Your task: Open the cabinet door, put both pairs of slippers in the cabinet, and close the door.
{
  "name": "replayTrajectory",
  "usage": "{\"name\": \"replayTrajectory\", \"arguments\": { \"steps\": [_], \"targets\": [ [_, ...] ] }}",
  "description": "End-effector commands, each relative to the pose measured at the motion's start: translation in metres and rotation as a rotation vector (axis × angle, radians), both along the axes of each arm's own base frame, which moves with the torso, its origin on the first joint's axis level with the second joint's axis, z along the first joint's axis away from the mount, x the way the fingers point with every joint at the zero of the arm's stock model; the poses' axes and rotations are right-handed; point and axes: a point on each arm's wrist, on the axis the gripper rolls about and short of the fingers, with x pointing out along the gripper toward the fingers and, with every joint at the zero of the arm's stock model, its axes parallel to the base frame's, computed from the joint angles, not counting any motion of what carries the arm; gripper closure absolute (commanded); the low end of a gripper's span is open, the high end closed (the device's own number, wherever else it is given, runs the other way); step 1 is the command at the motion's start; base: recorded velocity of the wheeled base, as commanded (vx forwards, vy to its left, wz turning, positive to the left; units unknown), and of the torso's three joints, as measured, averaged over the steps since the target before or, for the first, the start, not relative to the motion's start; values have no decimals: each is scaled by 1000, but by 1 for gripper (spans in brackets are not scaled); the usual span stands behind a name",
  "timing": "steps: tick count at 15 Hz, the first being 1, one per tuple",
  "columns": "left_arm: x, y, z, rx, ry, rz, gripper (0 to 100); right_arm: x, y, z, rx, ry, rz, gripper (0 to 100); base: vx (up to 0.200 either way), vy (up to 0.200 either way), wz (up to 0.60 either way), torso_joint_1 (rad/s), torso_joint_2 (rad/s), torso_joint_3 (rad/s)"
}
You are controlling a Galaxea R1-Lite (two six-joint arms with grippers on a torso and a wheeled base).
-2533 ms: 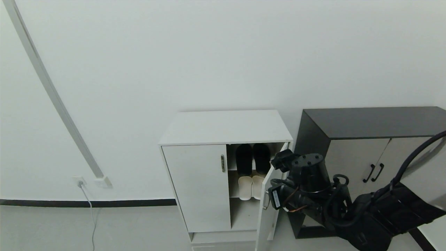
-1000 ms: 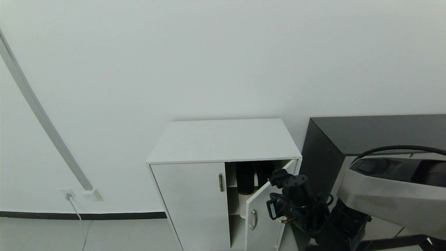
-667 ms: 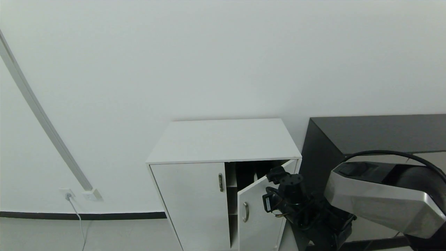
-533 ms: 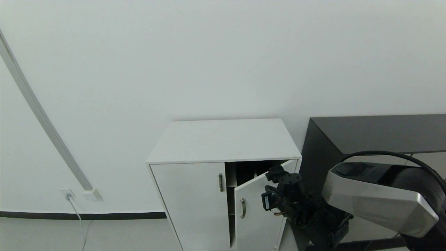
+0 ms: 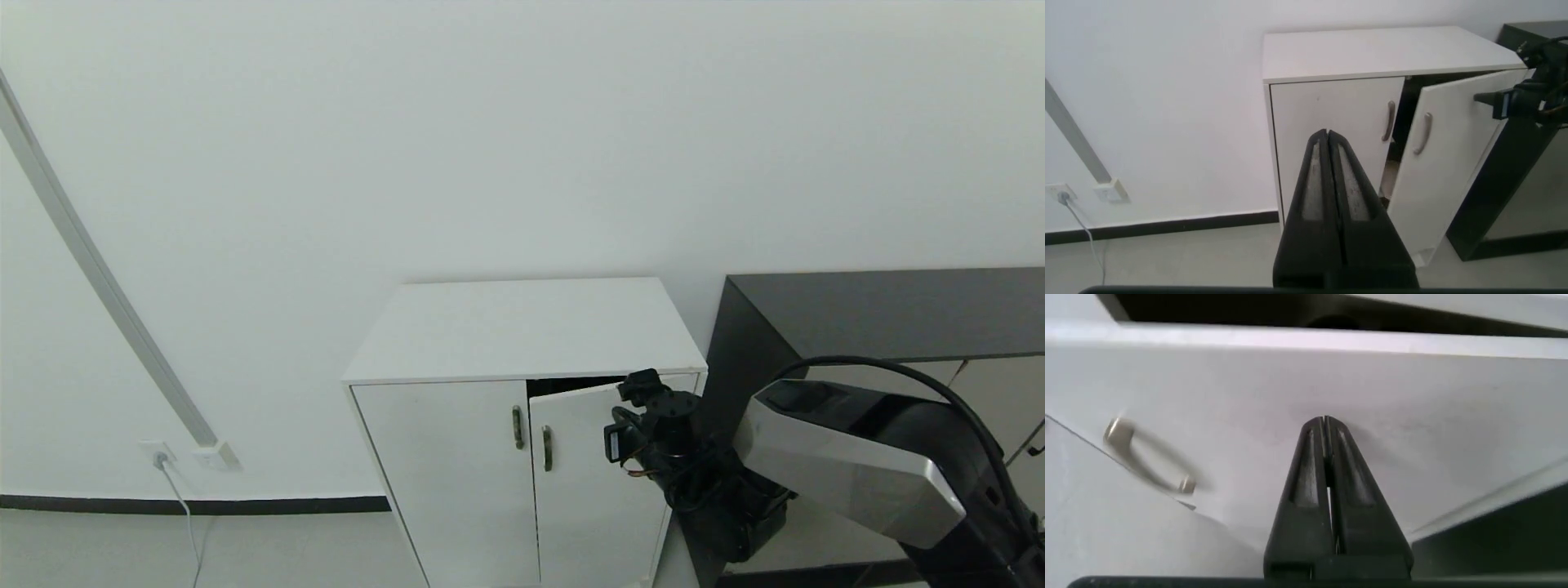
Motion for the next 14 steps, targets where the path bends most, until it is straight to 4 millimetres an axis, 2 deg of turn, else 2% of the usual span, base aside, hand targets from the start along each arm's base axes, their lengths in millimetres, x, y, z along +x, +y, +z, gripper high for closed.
{"name": "replayTrajectory", "arguments": {
  "steps": [1, 9, 12, 14],
  "targets": [
    [0, 0, 0, 0, 0, 0, 100, 7, 2, -8, 2, -2, -4, 100, 0, 0, 0, 0, 0, 0],
    [0, 0, 0, 0, 0, 0, 100, 22, 1, -5, 24, -42, -23, 100, 0, 0, 0, 0, 0, 0],
    [0, 0, 0, 0, 0, 0, 100, 21, 1, -4, 24, -45, -24, 100, 0, 0, 0, 0, 0, 0],
    [0, 0, 0, 0, 0, -1, 100, 15, -2, 4, 31, -55, -24, 100, 0, 0, 0, 0, 0, 0]
  ]
}}
